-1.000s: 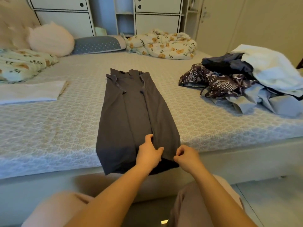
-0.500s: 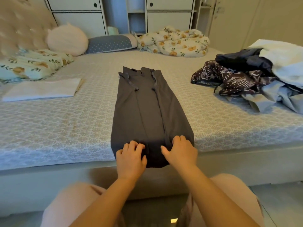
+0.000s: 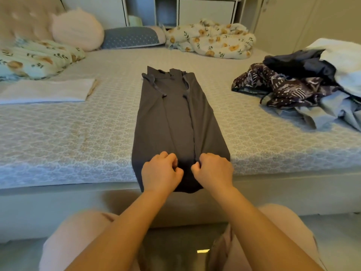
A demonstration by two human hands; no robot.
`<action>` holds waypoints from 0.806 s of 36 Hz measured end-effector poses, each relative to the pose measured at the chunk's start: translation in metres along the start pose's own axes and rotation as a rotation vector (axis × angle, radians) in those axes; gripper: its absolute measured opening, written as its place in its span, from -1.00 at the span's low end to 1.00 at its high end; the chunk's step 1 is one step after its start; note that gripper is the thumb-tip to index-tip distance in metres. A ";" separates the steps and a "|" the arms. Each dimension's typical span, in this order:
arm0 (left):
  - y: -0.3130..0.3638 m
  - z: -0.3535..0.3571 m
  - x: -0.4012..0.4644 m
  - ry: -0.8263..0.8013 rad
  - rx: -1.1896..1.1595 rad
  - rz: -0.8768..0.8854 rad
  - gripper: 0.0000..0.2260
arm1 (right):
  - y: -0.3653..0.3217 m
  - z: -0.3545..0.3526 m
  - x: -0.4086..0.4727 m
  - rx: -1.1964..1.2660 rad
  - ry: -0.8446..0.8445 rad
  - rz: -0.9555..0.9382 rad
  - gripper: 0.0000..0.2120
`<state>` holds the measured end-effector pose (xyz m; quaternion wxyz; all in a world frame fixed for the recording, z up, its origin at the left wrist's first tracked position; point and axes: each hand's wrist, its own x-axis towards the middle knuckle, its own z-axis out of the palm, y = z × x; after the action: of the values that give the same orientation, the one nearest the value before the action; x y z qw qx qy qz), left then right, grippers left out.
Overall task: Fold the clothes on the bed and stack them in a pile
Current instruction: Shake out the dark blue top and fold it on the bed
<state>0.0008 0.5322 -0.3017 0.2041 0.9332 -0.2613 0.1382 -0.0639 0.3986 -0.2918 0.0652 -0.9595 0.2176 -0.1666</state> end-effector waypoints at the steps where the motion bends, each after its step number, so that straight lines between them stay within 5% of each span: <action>1: 0.003 -0.002 -0.002 0.007 -0.015 0.010 -0.93 | 0.000 0.001 0.000 -0.005 0.002 -0.044 -0.72; 4: 0.005 -0.005 -0.009 -0.105 0.016 0.079 -0.93 | 0.000 0.004 -0.002 -0.048 -0.075 -0.138 -0.66; 7: -0.007 0.000 -0.021 -0.216 0.000 0.055 -0.85 | 0.012 0.010 -0.012 0.019 -0.121 -0.043 -0.60; 12: -0.038 0.006 -0.040 0.155 -0.365 -0.419 -0.73 | 0.044 0.022 -0.020 0.462 0.148 0.441 -0.75; 15: -0.047 0.008 -0.036 0.151 -0.544 -0.685 -0.56 | 0.055 0.023 -0.015 0.646 0.015 0.679 -0.52; 17: -0.050 0.009 -0.035 0.116 -0.604 -0.760 -0.55 | 0.056 0.023 -0.013 0.813 -0.154 0.736 -0.55; 21: -0.049 0.012 -0.039 -0.034 -0.562 -0.665 -0.79 | 0.054 0.023 -0.017 0.838 -0.227 0.703 -0.84; 29: -0.064 0.002 -0.048 -0.018 -0.505 -0.690 -0.67 | 0.066 0.006 -0.025 0.756 -0.239 0.652 -0.70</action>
<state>-0.0041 0.6020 -0.3405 0.4584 0.8878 0.0388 -0.0145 -0.1090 0.3510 -0.3176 0.4805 -0.7635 0.4212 -0.0936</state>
